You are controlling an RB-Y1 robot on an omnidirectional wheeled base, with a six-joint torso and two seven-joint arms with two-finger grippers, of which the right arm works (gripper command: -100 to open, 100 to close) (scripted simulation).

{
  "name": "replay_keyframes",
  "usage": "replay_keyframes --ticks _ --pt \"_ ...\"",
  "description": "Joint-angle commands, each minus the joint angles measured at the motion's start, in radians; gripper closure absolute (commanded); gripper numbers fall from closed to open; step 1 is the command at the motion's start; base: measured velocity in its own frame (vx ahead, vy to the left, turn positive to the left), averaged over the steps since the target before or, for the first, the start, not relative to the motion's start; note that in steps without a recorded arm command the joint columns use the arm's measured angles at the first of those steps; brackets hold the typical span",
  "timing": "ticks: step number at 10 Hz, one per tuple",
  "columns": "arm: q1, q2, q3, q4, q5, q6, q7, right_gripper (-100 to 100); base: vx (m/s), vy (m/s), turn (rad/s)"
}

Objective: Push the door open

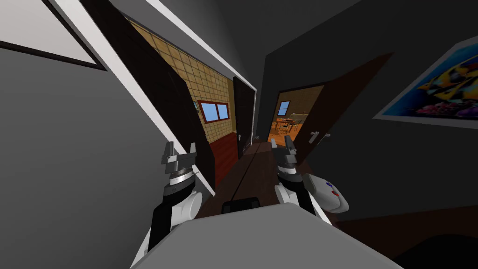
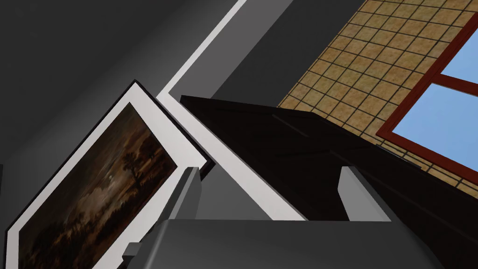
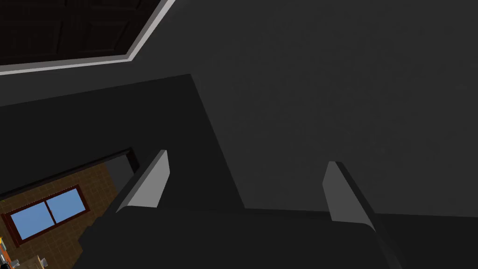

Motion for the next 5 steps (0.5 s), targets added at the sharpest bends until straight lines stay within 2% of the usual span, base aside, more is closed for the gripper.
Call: replay_keyframes --ticks 1,5 --pt "-0.014 -0.009 0.002 0.032 0.005 -0.005 -0.005 -100 0.085 0.075 0.042" --pt "-0.048 -0.026 0.008 0.114 0.019 -0.016 -0.018 -100 0.107 -0.068 0.037"
